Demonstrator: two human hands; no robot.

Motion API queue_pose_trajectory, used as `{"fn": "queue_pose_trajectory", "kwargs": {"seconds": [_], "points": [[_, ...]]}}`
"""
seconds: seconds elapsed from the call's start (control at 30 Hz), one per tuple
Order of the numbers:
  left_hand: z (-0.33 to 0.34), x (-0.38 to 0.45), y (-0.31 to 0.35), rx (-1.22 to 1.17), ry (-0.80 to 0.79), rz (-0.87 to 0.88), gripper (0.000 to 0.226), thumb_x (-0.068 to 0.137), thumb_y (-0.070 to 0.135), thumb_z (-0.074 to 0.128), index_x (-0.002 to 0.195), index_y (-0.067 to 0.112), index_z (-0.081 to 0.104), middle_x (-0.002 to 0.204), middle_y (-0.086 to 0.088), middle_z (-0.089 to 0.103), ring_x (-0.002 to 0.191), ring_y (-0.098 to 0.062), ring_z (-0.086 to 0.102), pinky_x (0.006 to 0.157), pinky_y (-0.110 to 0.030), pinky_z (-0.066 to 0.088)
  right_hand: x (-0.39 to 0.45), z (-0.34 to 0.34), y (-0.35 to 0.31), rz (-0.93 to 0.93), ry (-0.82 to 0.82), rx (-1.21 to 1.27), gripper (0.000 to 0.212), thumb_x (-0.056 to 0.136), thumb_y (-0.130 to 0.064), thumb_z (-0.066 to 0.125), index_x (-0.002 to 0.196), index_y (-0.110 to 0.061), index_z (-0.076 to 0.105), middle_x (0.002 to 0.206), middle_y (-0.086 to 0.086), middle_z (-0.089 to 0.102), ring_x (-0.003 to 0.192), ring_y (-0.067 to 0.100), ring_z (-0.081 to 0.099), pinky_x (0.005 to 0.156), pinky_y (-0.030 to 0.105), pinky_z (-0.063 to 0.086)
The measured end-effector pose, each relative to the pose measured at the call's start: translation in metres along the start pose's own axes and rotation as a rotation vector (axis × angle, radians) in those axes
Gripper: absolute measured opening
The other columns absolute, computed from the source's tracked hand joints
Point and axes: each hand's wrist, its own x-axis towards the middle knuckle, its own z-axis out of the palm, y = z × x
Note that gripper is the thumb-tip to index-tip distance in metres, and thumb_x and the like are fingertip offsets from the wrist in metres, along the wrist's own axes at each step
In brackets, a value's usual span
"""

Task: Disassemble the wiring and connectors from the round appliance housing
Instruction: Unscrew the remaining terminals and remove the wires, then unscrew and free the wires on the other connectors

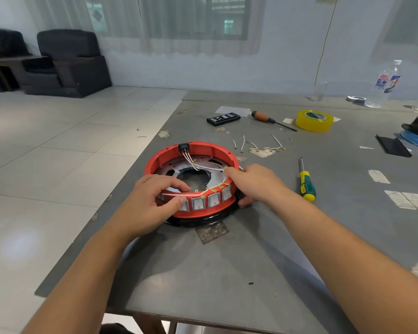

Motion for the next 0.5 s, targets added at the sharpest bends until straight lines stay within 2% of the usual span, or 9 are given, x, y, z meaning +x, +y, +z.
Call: {"fn": "queue_pose_trajectory", "kwargs": {"seconds": [0.07, 0.13, 0.2, 0.23, 0.27, 0.33, 0.4, 0.47, 0.5], "points": [[-0.001, 0.001, -0.001, 0.001, -0.022, 0.004, 0.022, 0.084, 0.050, 0.063, 0.105, 0.051, 0.069, 0.119, 0.033, 0.061, 0.129, -0.001, 0.045, 0.104, -0.026, 0.042, -0.001, 0.001, 0.001, -0.019, 0.013, -0.035, 0.053, 0.088, -0.064, 0.047, 0.089, -0.014, 0.064, 0.068, 0.002, 0.074, 0.049, 0.017, 0.071, 0.056, 0.026, 0.041], [0.000, 0.000, -0.002, 0.013, -0.024, 0.038, 0.019, 0.086, 0.051, 0.069, 0.105, 0.054, 0.068, 0.120, 0.035, 0.059, 0.127, 0.015, 0.040, 0.115, -0.031, 0.030, -0.001, 0.002, 0.001, -0.036, 0.016, -0.085, 0.056, 0.091, -0.066, 0.044, 0.087, -0.014, 0.064, 0.053, 0.000, 0.070, 0.049, 0.011, 0.070, 0.055, 0.026, 0.039], [-0.001, 0.000, -0.003, 0.037, -0.003, 0.052, 0.020, 0.092, 0.047, 0.075, 0.106, 0.059, 0.066, 0.118, 0.036, 0.060, 0.125, 0.008, 0.043, 0.115, -0.035, 0.033, -0.002, 0.001, 0.000, -0.061, 0.012, -0.141, 0.061, 0.094, -0.069, 0.039, 0.086, -0.014, 0.064, 0.051, -0.002, 0.068, 0.047, 0.005, 0.067, 0.055, 0.025, 0.038], [-0.001, 0.000, -0.003, 0.057, 0.006, 0.054, 0.020, 0.094, 0.048, 0.074, 0.106, 0.061, 0.065, 0.115, 0.036, 0.062, 0.123, 0.000, 0.046, 0.112, -0.037, 0.037, -0.002, 0.001, 0.000, -0.078, 0.008, -0.173, 0.065, 0.095, -0.072, 0.035, 0.086, -0.015, 0.065, 0.051, -0.002, 0.069, 0.047, 0.003, 0.066, 0.055, 0.025, 0.038], [-0.002, 0.000, -0.002, 0.075, 0.012, 0.065, 0.018, 0.092, 0.052, 0.071, 0.106, 0.063, 0.064, 0.110, 0.036, 0.063, 0.118, 0.000, 0.049, 0.110, -0.038, 0.039, -0.003, 0.001, 0.001, -0.100, 0.012, -0.202, 0.070, 0.095, -0.075, 0.032, 0.084, -0.015, 0.066, 0.052, -0.002, 0.069, 0.048, 0.004, 0.066, 0.056, 0.026, 0.038], [-0.001, -0.002, 0.003, 0.091, 0.018, 0.069, 0.018, 0.087, 0.059, 0.065, 0.104, 0.065, 0.065, 0.102, 0.034, 0.067, 0.113, 0.003, 0.052, 0.107, -0.036, 0.037, -0.007, 0.000, 0.004, -0.174, 0.066, -0.233, 0.074, 0.094, -0.078, 0.029, 0.079, -0.015, 0.066, 0.057, -0.002, 0.070, 0.060, 0.010, 0.067, 0.056, 0.026, 0.037], [0.003, -0.003, 0.010, 0.092, 0.035, 0.044, 0.018, 0.087, 0.063, 0.065, 0.105, 0.062, 0.068, 0.096, 0.027, 0.073, 0.104, -0.002, 0.056, 0.107, -0.038, 0.037, -0.011, -0.001, 0.008, -0.259, 0.130, -0.229, 0.069, 0.094, -0.078, 0.031, 0.085, -0.019, 0.066, 0.071, -0.005, 0.068, 0.073, 0.014, 0.062, 0.057, 0.027, 0.036], [0.010, -0.008, 0.021, 0.110, 0.092, 0.042, 0.022, 0.091, 0.063, 0.067, 0.110, 0.055, 0.074, 0.093, 0.018, 0.077, 0.094, -0.007, 0.061, 0.103, -0.044, 0.042, -0.015, 0.002, 0.011, -0.295, 0.104, -0.135, 0.061, 0.091, -0.079, 0.036, 0.107, -0.028, 0.067, 0.094, -0.008, 0.069, 0.089, 0.015, 0.061, 0.068, 0.028, 0.043], [0.014, -0.010, 0.026, 0.135, 0.136, 0.054, 0.026, 0.092, 0.060, 0.067, 0.112, 0.048, 0.078, 0.091, 0.014, 0.079, 0.089, -0.010, 0.066, 0.098, -0.047, 0.046, -0.017, 0.004, 0.012, -0.276, 0.057, -0.058, 0.064, 0.087, -0.081, 0.040, 0.120, -0.032, 0.064, 0.108, -0.008, 0.069, 0.100, 0.017, 0.063, 0.079, 0.031, 0.049]]}}
